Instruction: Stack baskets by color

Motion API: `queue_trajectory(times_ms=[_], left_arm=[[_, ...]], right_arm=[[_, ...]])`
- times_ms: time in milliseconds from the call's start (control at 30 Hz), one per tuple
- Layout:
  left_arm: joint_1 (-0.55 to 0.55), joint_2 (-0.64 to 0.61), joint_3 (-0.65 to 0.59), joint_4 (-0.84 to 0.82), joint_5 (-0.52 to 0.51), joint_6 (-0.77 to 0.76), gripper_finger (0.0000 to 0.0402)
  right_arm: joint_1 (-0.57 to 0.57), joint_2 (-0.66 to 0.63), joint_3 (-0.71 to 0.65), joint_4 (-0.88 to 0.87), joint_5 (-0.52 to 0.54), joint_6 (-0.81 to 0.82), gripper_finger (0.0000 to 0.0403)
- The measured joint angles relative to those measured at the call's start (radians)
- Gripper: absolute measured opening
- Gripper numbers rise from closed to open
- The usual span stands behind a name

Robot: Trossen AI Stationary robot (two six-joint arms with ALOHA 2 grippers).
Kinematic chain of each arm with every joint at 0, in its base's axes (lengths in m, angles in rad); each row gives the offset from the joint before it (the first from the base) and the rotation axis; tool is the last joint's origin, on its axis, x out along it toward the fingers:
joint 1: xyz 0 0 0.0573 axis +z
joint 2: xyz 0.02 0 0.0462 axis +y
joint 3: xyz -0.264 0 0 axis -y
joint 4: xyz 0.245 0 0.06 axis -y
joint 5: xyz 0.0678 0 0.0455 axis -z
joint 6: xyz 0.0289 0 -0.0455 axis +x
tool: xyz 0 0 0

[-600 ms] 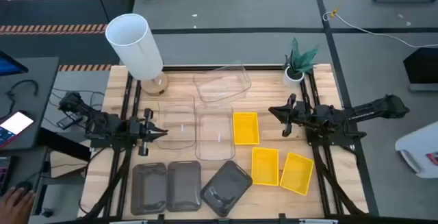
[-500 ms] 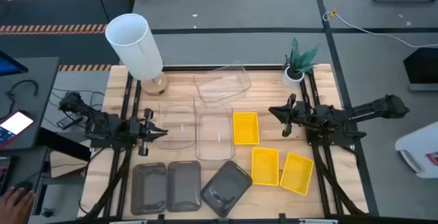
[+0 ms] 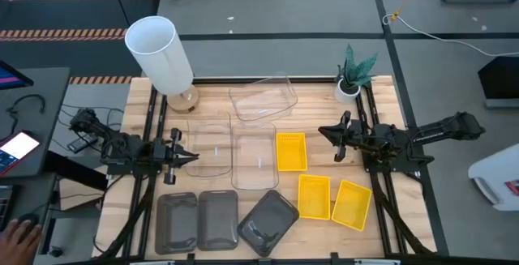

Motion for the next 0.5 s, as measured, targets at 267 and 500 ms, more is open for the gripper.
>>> queue_trajectory(times_ms=[267, 500], left_arm=[[0.0, 0.0, 0.0, 0.0, 0.0, 0.0, 0.0034], [0.0, 0.0, 0.0, 0.0, 0.0, 0.0, 0.0026]], right_arm=[[0.0, 0.0, 0.0, 0.0, 0.0, 0.0, 0.0029], [0.0, 0.0, 0.0, 0.0, 0.0, 0.0, 0.0029]])
